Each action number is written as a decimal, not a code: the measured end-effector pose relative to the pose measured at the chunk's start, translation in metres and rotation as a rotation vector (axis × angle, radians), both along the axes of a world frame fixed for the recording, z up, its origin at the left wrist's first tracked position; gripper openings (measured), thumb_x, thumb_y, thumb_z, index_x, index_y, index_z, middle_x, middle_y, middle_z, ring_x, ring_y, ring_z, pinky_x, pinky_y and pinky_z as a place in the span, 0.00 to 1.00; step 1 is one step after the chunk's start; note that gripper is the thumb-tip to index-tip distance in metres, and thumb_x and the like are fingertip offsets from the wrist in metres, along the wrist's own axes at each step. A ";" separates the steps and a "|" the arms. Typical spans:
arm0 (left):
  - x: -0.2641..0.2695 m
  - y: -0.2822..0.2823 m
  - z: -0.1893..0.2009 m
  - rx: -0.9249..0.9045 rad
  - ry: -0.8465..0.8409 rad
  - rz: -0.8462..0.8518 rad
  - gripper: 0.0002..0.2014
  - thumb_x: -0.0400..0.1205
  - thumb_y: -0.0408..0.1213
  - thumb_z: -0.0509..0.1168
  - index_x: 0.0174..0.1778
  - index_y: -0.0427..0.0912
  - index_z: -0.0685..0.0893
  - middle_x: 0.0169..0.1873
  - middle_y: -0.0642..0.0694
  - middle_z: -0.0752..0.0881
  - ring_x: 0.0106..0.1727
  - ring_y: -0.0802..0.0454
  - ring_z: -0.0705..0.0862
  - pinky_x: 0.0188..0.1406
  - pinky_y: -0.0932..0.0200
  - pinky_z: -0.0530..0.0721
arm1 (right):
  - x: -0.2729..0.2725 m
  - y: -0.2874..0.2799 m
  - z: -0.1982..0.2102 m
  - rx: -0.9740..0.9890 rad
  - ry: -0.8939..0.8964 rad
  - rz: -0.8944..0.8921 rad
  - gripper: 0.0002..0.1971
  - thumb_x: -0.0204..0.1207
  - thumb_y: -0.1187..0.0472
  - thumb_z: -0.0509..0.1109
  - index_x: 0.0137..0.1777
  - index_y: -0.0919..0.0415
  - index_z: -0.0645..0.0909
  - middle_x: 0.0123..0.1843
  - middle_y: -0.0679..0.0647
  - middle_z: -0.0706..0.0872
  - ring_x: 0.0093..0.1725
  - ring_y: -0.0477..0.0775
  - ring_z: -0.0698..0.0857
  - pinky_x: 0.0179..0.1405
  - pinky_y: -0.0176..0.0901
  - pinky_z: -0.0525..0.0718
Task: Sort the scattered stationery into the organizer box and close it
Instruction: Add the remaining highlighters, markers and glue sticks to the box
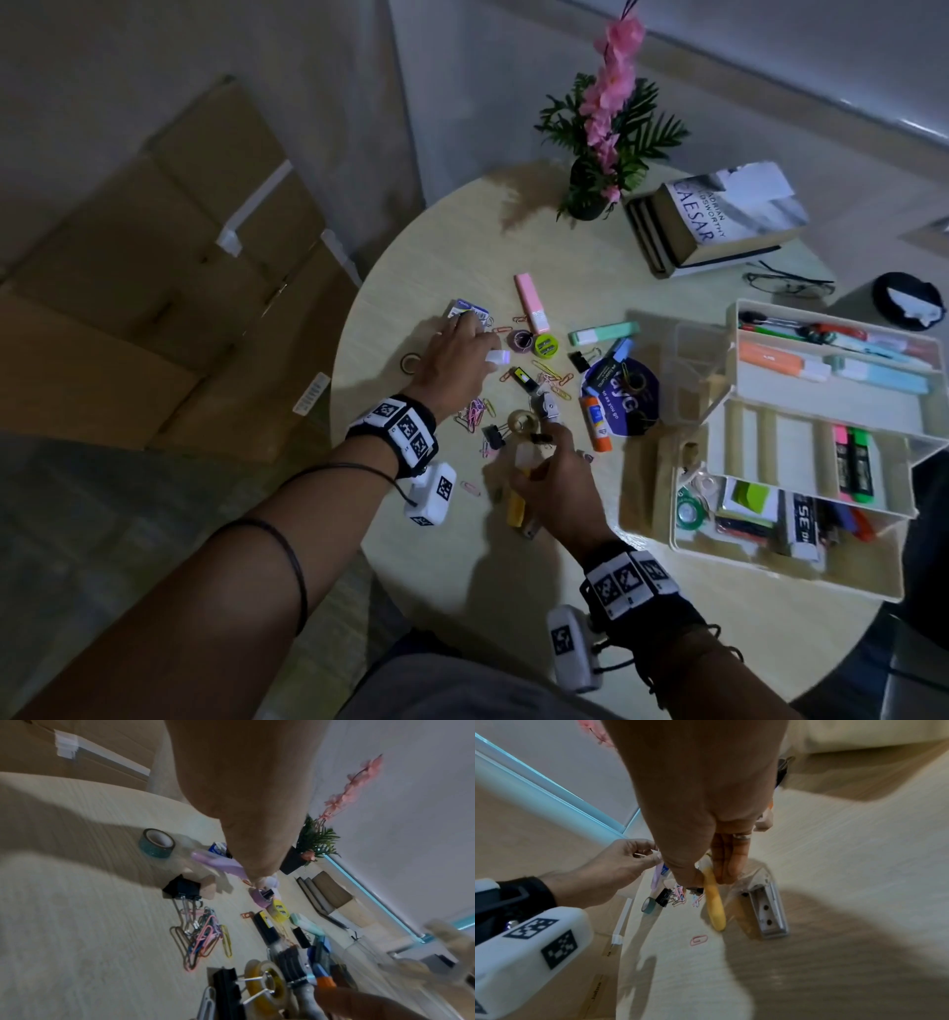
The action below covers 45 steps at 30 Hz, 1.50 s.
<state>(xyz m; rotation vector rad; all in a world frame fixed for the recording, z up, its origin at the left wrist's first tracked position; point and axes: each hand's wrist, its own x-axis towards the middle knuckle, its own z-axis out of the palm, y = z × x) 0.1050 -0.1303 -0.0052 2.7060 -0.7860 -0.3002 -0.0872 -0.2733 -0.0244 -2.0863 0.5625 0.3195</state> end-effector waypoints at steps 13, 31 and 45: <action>-0.026 -0.100 0.080 -0.275 -0.219 -0.187 0.14 0.87 0.38 0.65 0.69 0.44 0.84 0.57 0.44 0.89 0.57 0.37 0.85 0.56 0.42 0.76 | -0.048 -0.106 0.092 0.199 -0.213 -0.117 0.06 0.88 0.63 0.71 0.59 0.51 0.85 0.37 0.46 0.90 0.33 0.41 0.85 0.31 0.31 0.78; -0.130 -0.318 0.112 -0.146 -0.268 -0.464 0.17 0.73 0.30 0.80 0.55 0.49 0.91 0.45 0.50 0.91 0.48 0.43 0.87 0.51 0.48 0.79 | -0.030 -0.387 0.129 -0.406 -0.259 0.255 0.06 0.83 0.65 0.75 0.53 0.56 0.92 0.51 0.50 0.94 0.49 0.53 0.90 0.46 0.44 0.81; -0.121 -0.341 0.105 -0.046 -0.199 -0.270 0.10 0.71 0.28 0.81 0.45 0.44 0.93 0.37 0.44 0.86 0.40 0.37 0.86 0.35 0.49 0.82 | -0.040 -0.407 0.097 -0.447 -0.470 0.224 0.11 0.77 0.63 0.82 0.59 0.56 0.93 0.55 0.55 0.88 0.54 0.59 0.89 0.52 0.55 0.90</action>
